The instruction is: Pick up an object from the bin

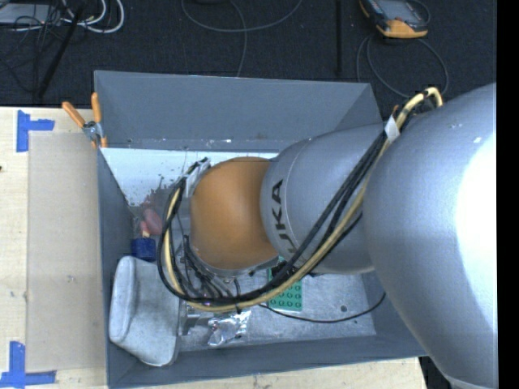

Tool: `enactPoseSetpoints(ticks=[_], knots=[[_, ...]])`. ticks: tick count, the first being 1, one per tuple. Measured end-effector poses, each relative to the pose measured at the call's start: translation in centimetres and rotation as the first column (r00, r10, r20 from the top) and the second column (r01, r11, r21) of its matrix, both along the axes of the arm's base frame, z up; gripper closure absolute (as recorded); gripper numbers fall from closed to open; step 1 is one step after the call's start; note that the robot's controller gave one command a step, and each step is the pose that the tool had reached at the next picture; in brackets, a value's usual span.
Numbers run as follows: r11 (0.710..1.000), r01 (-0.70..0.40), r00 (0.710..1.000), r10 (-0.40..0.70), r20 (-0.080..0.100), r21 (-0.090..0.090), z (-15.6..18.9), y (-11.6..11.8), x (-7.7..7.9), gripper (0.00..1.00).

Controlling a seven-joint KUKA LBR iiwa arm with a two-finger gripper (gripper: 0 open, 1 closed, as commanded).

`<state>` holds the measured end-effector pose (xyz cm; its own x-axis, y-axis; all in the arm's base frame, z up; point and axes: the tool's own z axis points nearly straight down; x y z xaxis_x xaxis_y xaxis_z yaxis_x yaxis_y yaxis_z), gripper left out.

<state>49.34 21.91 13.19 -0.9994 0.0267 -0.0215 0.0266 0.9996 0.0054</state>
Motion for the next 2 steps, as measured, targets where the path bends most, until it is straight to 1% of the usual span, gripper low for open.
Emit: enactPoseSetpoints(ticks=[1,2], knots=[[0.987,-0.163,0.986,0.163,-0.026,-0.008,-3.6,-10.6,0.8,0.00],[0.933,-0.359,0.933,0.359,-0.015,-0.001,-5.8,-15.8,4.0,0.00]])
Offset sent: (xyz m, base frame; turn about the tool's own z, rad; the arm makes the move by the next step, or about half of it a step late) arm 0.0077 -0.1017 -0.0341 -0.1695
